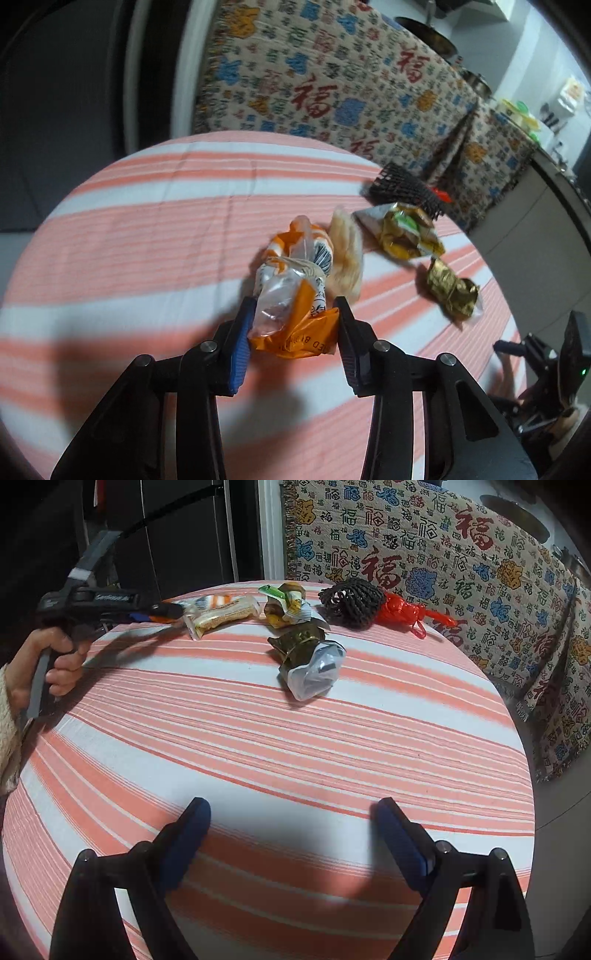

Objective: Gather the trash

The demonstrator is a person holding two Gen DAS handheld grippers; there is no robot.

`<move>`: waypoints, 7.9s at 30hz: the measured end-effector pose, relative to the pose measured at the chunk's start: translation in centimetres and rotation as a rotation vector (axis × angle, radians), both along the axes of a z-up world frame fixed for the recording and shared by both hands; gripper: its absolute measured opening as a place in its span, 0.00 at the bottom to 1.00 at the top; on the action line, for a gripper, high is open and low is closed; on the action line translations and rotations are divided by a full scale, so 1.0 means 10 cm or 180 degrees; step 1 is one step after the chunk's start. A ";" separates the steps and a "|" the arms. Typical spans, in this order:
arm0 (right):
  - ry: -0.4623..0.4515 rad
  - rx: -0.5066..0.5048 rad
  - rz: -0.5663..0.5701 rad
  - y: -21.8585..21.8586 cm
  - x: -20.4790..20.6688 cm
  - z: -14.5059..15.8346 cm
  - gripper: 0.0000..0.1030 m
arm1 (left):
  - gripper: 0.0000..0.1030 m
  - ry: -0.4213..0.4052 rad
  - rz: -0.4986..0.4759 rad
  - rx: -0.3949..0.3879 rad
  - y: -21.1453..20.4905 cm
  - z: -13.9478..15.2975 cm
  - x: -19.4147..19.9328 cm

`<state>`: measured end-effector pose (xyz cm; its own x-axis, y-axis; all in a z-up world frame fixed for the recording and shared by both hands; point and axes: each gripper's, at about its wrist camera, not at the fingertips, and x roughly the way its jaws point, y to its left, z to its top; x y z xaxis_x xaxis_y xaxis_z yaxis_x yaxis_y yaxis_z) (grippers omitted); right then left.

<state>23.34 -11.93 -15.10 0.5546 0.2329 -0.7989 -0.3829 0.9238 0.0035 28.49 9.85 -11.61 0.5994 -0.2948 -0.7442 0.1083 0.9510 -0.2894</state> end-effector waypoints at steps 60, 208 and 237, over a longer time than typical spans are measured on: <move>0.0215 0.0055 0.0199 0.31 0.59 0.32 0.86 | 0.83 0.0158 -0.0348 0.0877 -0.65 -0.19 -0.78; -0.0025 0.0002 -0.0055 0.17 0.72 0.32 0.74 | 0.18 0.0025 0.0141 0.0591 -0.54 -0.20 -0.40; -0.0223 0.0223 -0.0014 0.13 0.02 0.29 0.77 | 0.83 0.0046 0.0070 0.0821 -0.79 -0.25 -0.96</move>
<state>23.52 -10.66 -12.21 0.6098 0.2843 -0.7398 -0.3804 0.9239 0.0416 18.91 1.95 -14.07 0.5923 -0.0811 -0.8016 0.0845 0.9957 -0.0383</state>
